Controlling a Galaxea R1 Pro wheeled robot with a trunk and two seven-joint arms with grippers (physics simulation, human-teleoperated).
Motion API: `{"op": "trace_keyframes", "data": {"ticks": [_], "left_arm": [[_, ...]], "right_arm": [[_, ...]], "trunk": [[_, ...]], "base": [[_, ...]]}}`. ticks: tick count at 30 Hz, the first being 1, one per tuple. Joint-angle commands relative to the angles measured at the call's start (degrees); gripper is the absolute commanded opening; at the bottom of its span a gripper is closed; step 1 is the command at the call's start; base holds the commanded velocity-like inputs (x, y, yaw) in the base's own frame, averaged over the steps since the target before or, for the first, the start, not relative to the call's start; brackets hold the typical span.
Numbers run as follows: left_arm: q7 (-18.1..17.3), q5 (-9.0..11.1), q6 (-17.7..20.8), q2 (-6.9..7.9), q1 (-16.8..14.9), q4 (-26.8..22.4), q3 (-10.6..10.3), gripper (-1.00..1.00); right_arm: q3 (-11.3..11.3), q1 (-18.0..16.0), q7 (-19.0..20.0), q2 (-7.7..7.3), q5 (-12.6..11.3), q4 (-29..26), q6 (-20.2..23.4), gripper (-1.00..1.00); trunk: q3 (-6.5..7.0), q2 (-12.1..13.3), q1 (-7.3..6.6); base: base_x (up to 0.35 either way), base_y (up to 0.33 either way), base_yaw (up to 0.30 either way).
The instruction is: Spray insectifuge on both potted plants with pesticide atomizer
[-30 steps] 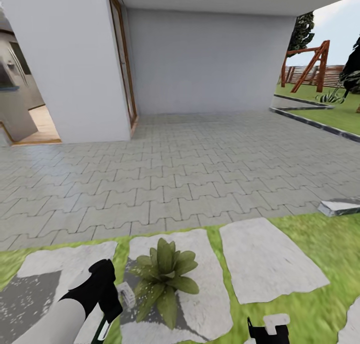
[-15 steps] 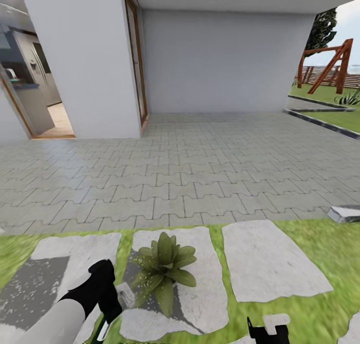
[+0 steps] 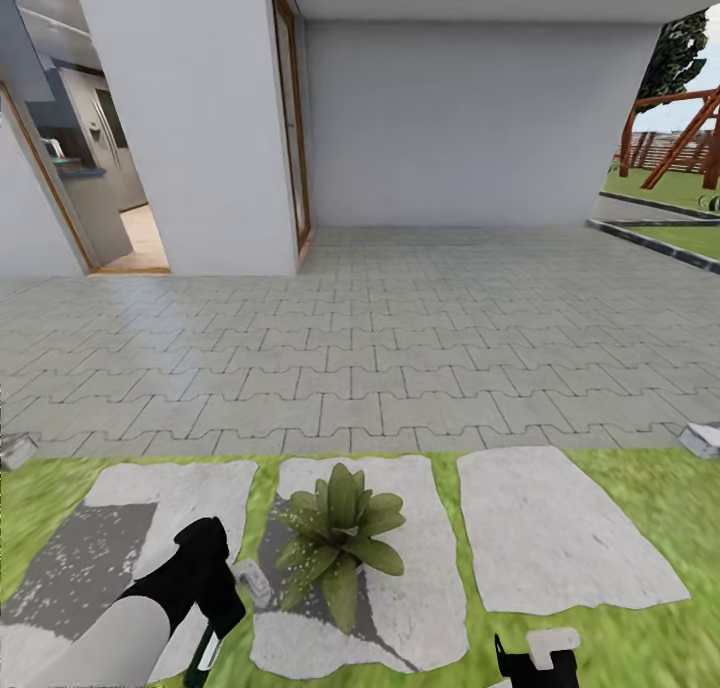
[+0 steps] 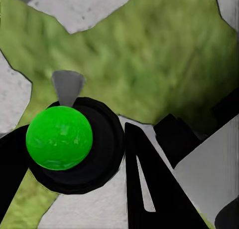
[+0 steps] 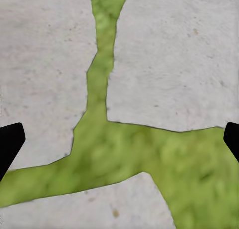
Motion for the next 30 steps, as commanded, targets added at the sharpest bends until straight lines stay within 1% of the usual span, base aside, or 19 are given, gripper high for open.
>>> {"op": "trace_keyframes", "data": {"ticks": [1, 2, 3, 5, 7, 9, 11, 14, 17, 22, 27, 30], "left_arm": [[-0.51, -0.26, 0.47, -0.28, -0.56, -0.10, -0.12, -1.00], [-0.73, -0.26, 0.50, -0.40, -1.06, -0.05, -0.11, -1.00], [-2.16, -0.26, 0.50, -0.57, -2.08, 0.00, -0.12, -1.00], [-4.52, -0.68, 0.44, -1.08, -2.56, -0.04, -0.31, -1.00], [-5.27, -1.17, 0.39, -1.67, -2.75, -0.09, -0.47, -1.00], [-5.52, -1.50, 0.44, -1.82, -3.62, -0.09, -0.51, -1.00], [-5.67, -1.63, 0.45, -1.60, -4.46, -0.07, -0.52, -1.00], [-5.71, -1.71, 0.52, -1.39, -4.65, -0.02, -0.52, -1.00], [-5.66, -1.69, 0.72, -1.49, -4.44, 0.02, -0.58, -1.00], [-5.38, -1.69, 0.88, -1.88, -4.33, 0.03, -0.61, -1.00], [-5.29, -1.75, 1.28, -1.97, -4.32, 0.03, -0.54, -1.00], [-5.21, -1.76, 1.33, -2.02, -4.32, 0.03, -0.52, -1.00]], "right_arm": [[0.51, -0.02, -0.10, 0.00, -0.54, 0.00, -0.15, 1.00], [0.50, -0.02, -0.11, 0.00, -0.54, 0.00, -0.15, 1.00], [0.49, -0.02, -0.13, 0.00, -0.54, 0.00, -0.15, 1.00], [0.49, -0.02, -0.17, 0.00, -0.54, 0.00, -0.15, 1.00], [0.50, -0.02, -0.16, 0.00, -0.54, 0.00, -0.15, 1.00], [0.51, -0.02, -0.13, 0.00, -0.54, 0.00, -0.15, 1.00], [0.52, -0.02, -0.11, 0.00, -0.54, 0.00, -0.15, 1.00], [0.51, -0.02, -0.11, 0.00, -0.54, 0.00, -0.15, 1.00], [0.47, -0.02, -0.18, -0.02, -0.54, 0.00, -0.15, 1.00], [0.44, -0.02, -0.20, -0.17, -0.54, 0.00, -0.15, 1.00], [0.44, -0.02, -0.20, -0.18, -0.54, 0.00, -0.15, 1.00], [0.44, 0.00, -0.20, -0.18, -0.54, 0.00, -0.15, 1.00]], "trunk": [[-0.05, -0.02, -0.01], [-0.05, -0.02, -0.01], [-0.05, -0.02, -0.01], [-0.05, -0.02, -0.01], [-0.05, -0.02, -0.01], [-0.05, -0.02, -0.01], [-0.05, -0.02, -0.01], [-0.05, -0.02, -0.01], [-0.05, -0.02, -0.01], [-0.05, -0.02, -0.01], [-0.05, -0.02, -0.01], [-0.05, -0.02, -0.01]], "base": [[0.000, 0.000, 0.174], [0.000, 0.000, 0.211], [0.000, 0.000, 0.256], [0.000, 0.000, 0.269], [0.000, 0.000, 0.274], [0.000, 0.000, 0.276], [0.000, 0.000, 0.226], [0.038, -0.025, 0.055], [0.194, -0.134, 0.008], [0.218, -0.181, 0.001], [0.023, -0.267, 0.036], [-0.006, -0.274, 0.209]]}}
